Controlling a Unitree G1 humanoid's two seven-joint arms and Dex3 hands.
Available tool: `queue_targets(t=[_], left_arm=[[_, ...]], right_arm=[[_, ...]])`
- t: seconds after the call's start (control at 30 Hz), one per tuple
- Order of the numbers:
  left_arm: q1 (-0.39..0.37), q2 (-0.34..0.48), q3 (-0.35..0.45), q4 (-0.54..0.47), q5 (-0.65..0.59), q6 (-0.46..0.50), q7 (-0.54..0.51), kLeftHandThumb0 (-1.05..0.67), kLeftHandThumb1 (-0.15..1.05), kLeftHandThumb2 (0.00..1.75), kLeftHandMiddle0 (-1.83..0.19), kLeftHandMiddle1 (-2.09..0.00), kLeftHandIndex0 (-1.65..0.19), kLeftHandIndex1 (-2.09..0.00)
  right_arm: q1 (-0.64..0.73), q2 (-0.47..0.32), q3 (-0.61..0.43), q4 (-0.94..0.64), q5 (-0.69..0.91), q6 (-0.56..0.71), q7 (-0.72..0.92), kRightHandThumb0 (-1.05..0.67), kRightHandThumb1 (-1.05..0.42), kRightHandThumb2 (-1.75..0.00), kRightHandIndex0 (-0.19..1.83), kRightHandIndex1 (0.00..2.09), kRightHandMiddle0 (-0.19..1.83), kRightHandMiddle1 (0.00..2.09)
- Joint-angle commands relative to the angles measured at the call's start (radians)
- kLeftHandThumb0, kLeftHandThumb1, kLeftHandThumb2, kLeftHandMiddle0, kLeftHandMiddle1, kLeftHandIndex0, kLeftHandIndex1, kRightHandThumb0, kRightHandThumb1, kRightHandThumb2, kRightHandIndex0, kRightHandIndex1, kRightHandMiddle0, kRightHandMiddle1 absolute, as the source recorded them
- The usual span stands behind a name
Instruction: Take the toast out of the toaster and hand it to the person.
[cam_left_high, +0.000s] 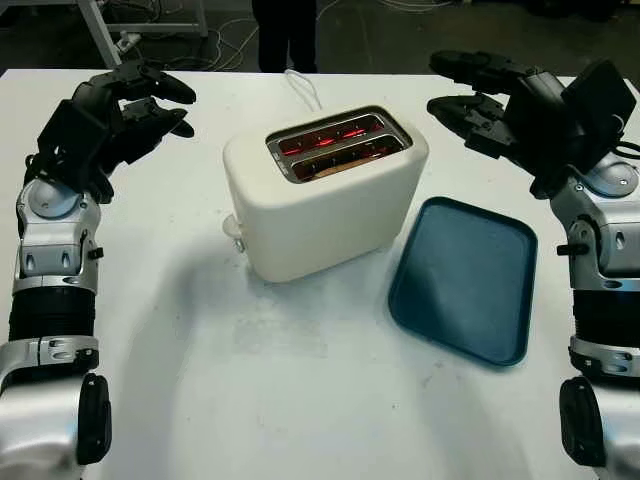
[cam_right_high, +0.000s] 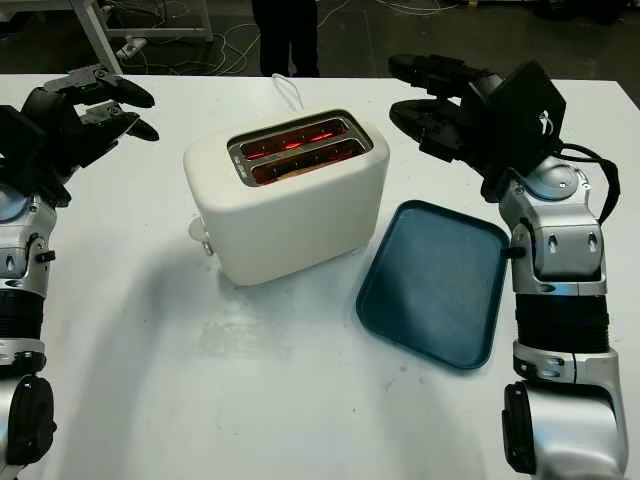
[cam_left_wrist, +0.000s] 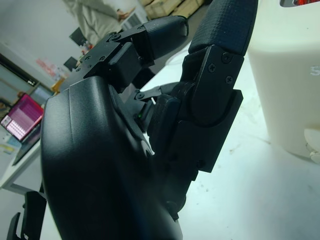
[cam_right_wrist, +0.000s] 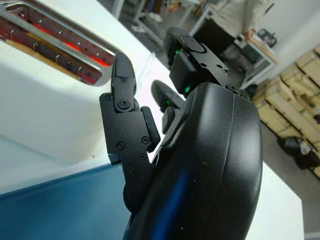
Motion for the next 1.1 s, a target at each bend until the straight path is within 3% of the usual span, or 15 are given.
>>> queue_targets(t=[0.0,1.07], left_arm=[[-0.004,0.009,0.003,0.003,-0.010,0.000,-0.007,-1.05,0.91,0.03,-0.64,-1.15,-0.67,-1.00],[0.006,0.003,0.001,-0.022,-0.013,0.040,0.002,-1.05,0.90,0.00,-0.68,-1.11,-0.70,-0.96]], right_arm=[[0.002,0.000,0.000,0.007,-0.003,-0.011,0.000,-0.34,-0.92,-0.20,0.22,0.81,0.57,0.04],[-0.006,0.003,0.005,-0.002,-0.010,-0.011,-0.003,-0.32,-0.92,-0.19,0.24,0.78,0.57,0.03]])
